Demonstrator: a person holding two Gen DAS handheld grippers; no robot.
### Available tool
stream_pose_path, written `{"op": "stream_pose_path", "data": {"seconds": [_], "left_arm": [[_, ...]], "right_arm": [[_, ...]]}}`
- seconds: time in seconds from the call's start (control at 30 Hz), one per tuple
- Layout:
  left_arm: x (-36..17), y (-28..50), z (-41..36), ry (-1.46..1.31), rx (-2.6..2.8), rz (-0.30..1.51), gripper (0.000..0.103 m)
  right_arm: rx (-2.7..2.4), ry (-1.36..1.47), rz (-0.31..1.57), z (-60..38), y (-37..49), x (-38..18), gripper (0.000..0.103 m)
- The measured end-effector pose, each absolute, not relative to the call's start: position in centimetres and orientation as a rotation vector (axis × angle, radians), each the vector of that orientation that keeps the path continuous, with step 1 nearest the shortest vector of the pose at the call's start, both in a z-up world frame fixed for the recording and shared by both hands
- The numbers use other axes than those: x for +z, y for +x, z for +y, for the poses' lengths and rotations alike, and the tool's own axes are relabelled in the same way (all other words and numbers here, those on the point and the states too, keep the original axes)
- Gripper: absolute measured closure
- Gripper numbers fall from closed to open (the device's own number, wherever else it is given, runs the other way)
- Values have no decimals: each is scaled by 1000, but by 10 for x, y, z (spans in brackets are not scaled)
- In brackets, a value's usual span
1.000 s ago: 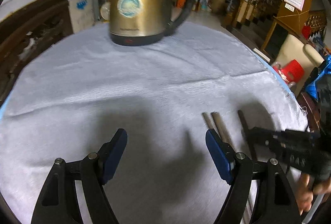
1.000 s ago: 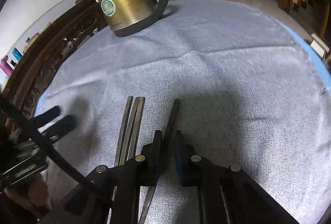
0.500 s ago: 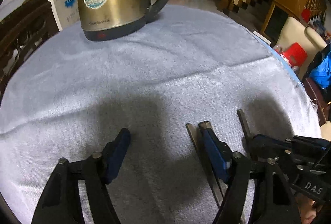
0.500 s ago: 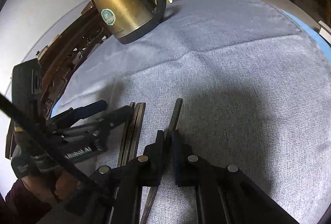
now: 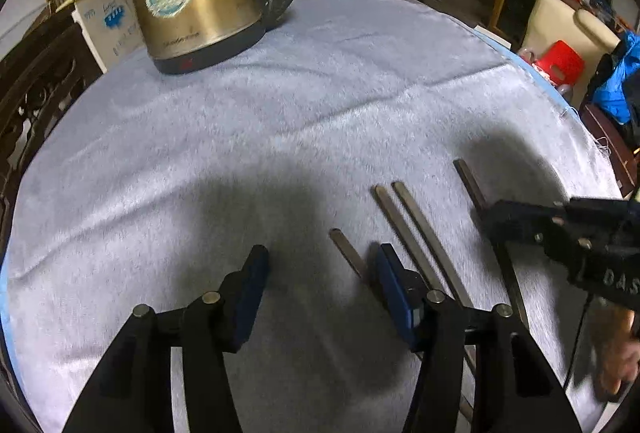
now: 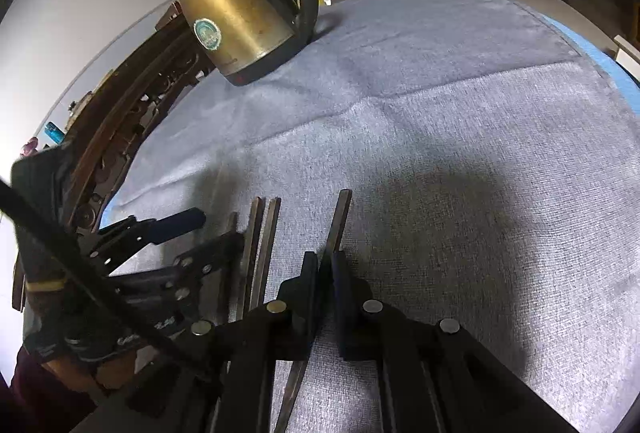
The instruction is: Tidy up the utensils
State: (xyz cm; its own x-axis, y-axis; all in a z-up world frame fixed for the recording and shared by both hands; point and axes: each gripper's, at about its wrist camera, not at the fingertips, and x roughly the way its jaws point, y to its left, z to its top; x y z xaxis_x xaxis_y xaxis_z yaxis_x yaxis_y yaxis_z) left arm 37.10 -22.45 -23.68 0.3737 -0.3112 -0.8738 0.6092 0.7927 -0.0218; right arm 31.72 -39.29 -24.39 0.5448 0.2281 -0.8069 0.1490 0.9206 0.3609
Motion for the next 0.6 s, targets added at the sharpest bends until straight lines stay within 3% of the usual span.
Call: {"op": "stream_pose_path", "data": {"seconds": [0.2,0.4,0.6], "left_arm": [[-236,377,-232,321,-576,1064,47],[-232,370,-244,334,-602,1053,85],[-232,364,-232,324,-610,1034,96]], "right_arm": [[12,370,1134,-387,343,-237,91],[-63,286,1223,-378,375,-233,91],[-62,221,1199,-375,377,-232,96]]}}
